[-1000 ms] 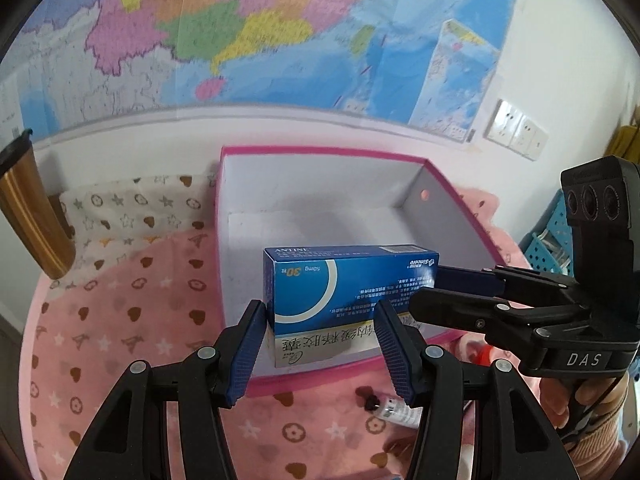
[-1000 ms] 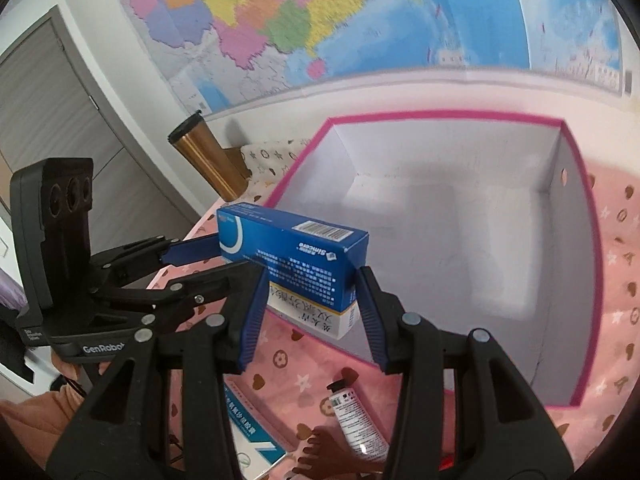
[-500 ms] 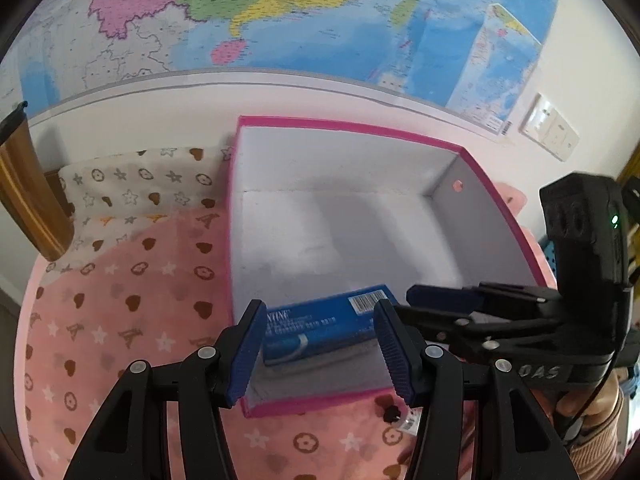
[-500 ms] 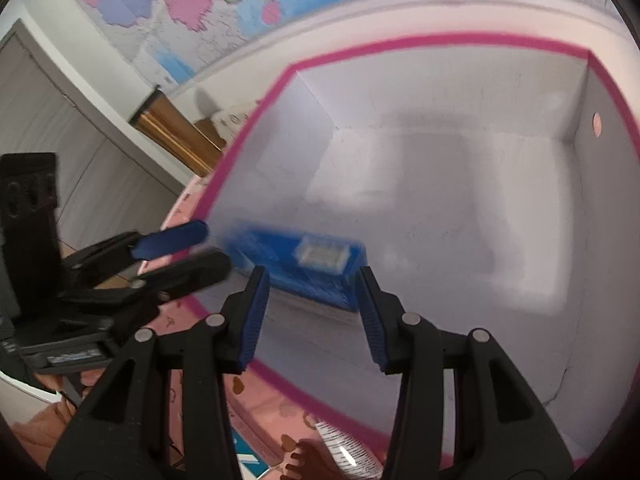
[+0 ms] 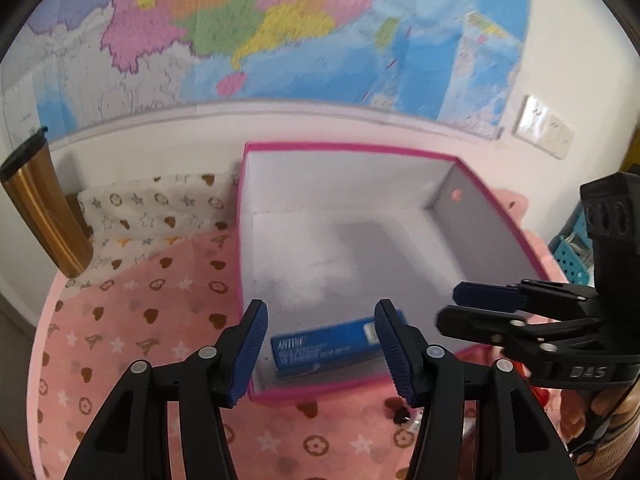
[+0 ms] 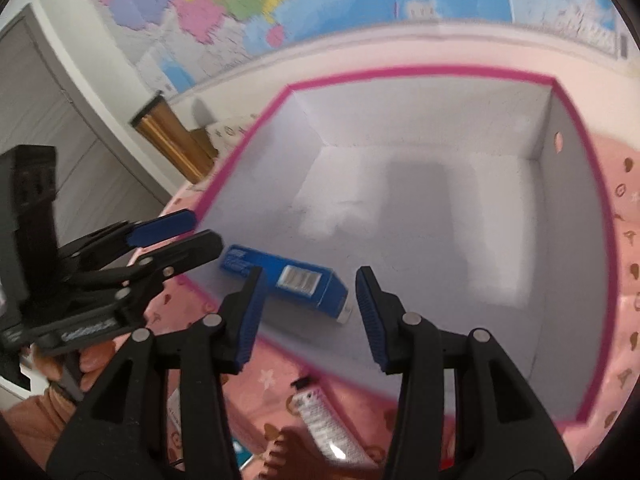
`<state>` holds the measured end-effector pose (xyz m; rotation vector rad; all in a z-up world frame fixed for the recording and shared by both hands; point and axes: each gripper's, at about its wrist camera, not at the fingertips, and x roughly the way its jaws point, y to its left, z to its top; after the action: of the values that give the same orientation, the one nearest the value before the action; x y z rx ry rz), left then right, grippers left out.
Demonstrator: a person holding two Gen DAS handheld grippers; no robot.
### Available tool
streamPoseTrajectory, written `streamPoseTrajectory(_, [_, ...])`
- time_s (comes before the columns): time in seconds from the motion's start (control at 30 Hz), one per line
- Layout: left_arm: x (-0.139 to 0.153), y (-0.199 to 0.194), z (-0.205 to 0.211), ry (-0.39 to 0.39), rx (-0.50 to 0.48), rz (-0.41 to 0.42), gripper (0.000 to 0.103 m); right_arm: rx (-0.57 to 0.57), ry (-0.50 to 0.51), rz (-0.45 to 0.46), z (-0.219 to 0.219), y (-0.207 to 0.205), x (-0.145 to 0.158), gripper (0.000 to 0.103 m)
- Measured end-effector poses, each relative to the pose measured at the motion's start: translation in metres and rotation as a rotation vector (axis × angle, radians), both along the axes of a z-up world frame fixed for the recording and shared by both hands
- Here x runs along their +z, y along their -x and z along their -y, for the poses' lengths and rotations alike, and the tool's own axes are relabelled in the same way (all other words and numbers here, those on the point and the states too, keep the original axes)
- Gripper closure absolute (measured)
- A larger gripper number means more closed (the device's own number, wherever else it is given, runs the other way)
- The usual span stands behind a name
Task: Organize rigid objects
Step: 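Carry the medicine box into the magenta box and release it, then move both tools back toward the pink cosmetic tube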
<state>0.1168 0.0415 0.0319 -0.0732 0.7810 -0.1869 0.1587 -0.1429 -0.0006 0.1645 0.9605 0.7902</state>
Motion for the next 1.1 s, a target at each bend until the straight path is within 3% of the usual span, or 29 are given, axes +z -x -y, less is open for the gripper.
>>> streamPoseTrajectory(0.13, [0.007, 0.027, 0.006, 0.022, -0.058, 0.061, 0.04, 0.001, -0.037, 0.077, 0.025, 0.031, 0.017, 0.048])
streamPoseTrajectory(0.3, [0.002, 0.057, 0.022, 0.071, -0.189, 0.065, 0.039, -0.047, -0.078, 0.104, 0.07, 0.072, 0.015, 0.043])
streamPoseTrajectory(0.6, [-0.027, 0.094, 0.062, 0.111, -0.379, -0.014, 0.039, -0.236, -0.019, -0.077, 0.146, 0.125, -0.054, 0.042])
streamPoseTrajectory(0.77, [-0.034, 0.11, 0.083, 0.098, -0.435, -0.033, 0.039, -0.286, -0.036, -0.111, 0.164, 0.147, -0.066, 0.042])
streamPoseTrajectory(1.1, [-0.048, 0.121, 0.105, 0.035, -0.467, -0.064, 0.041, -0.254, -0.055, -0.166, 0.163, 0.171, -0.082, 0.042])
